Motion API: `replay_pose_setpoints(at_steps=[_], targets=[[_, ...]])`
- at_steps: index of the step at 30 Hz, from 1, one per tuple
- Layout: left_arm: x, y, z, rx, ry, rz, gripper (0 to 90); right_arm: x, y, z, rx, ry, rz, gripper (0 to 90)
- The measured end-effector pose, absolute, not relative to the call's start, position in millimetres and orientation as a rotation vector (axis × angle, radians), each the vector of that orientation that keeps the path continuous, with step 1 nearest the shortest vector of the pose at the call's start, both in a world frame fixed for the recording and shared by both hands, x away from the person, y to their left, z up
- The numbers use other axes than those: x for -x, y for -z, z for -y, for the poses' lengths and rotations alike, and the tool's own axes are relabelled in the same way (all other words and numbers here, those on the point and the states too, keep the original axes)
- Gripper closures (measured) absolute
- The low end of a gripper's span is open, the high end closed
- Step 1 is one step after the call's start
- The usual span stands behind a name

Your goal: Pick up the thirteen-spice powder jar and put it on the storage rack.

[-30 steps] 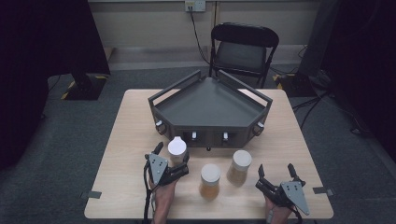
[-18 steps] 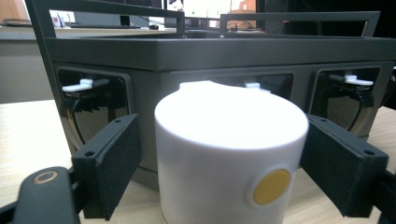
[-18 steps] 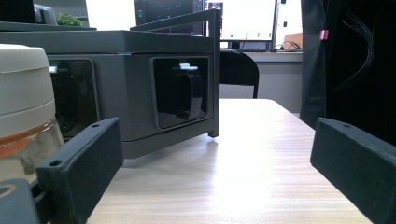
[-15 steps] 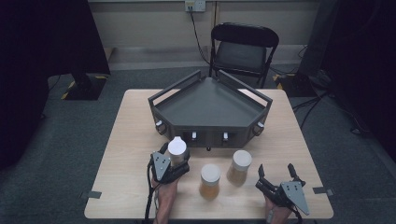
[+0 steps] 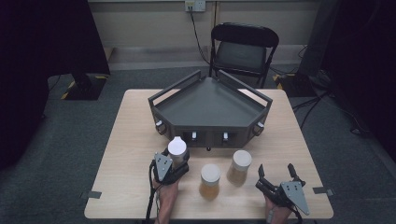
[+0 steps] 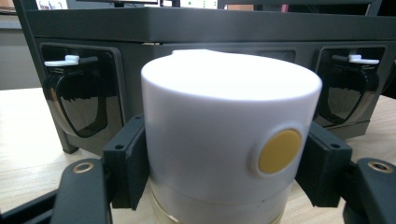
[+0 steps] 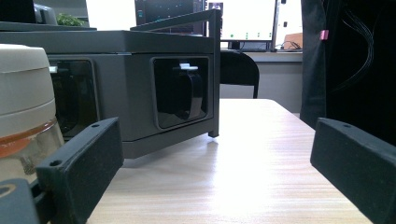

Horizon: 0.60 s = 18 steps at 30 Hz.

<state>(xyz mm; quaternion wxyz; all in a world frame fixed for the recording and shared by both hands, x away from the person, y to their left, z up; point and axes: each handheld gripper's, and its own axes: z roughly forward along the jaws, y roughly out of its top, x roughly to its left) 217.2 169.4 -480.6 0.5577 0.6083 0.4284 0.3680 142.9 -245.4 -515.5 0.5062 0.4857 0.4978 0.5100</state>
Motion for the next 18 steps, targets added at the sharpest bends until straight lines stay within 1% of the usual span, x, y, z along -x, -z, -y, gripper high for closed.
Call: replay_pose_setpoints(at_steps=[18], targets=[[-214.0, 479.1, -170.3, -1.427, -0.882, -1.009, 31.0, -143.0, 515.4, 245.6, -1.172, -1.231, -1.202, 1.0]])
